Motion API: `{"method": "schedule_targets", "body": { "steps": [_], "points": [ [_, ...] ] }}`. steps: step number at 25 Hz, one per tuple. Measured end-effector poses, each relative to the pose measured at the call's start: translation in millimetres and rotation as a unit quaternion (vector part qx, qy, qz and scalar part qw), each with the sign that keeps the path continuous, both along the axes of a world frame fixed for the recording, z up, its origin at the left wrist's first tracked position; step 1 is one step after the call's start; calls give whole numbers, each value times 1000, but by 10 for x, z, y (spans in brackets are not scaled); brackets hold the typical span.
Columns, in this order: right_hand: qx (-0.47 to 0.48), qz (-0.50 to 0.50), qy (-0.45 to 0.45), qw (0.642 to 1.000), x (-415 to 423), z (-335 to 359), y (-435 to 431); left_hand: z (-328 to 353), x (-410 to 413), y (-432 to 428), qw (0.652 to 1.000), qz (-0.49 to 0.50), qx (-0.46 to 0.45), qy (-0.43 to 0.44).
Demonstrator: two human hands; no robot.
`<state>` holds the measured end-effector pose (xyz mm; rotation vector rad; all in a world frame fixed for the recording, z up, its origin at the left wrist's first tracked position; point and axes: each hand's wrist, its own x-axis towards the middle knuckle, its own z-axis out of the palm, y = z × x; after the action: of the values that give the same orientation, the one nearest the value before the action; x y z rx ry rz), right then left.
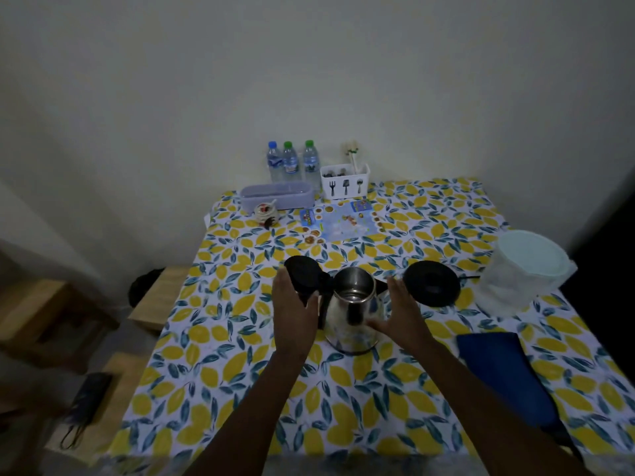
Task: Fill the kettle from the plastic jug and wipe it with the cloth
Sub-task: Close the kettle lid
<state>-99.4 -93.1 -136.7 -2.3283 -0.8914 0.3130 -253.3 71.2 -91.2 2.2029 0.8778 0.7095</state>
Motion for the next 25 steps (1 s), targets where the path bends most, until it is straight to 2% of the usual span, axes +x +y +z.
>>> {"method": "schedule_targets", "body": {
  "steps": [2,6,8,10,12,15,21,23,25],
  "points": [
    [34,-19,58,998,-15,-10,-13,20,11,20,999,-21,-43,-13],
    [56,-31,69,996,-9,22,11,187,228,-30,987,-155,36,-8],
    [57,-23,68,996,13,13,15,167,389,-66,964,-235,113,51],
    [59,-18,69,996,26,-30,-5,98,509,-92,938,-276,152,145],
    [62,-15,71,995,35,-55,-18,34,577,-86,928,-273,165,193],
    [66,-11,70,995,70,-136,-18,4,620,-87,926,-252,177,220],
    [60,-4,58,997,99,-172,1,30,722,-126,900,-243,212,292],
    [65,8,39,997,91,-178,-61,45,740,-145,890,-255,238,293],
    [76,20,-24,997,105,-231,-223,10,744,-277,887,-277,264,258]
  ]
}}
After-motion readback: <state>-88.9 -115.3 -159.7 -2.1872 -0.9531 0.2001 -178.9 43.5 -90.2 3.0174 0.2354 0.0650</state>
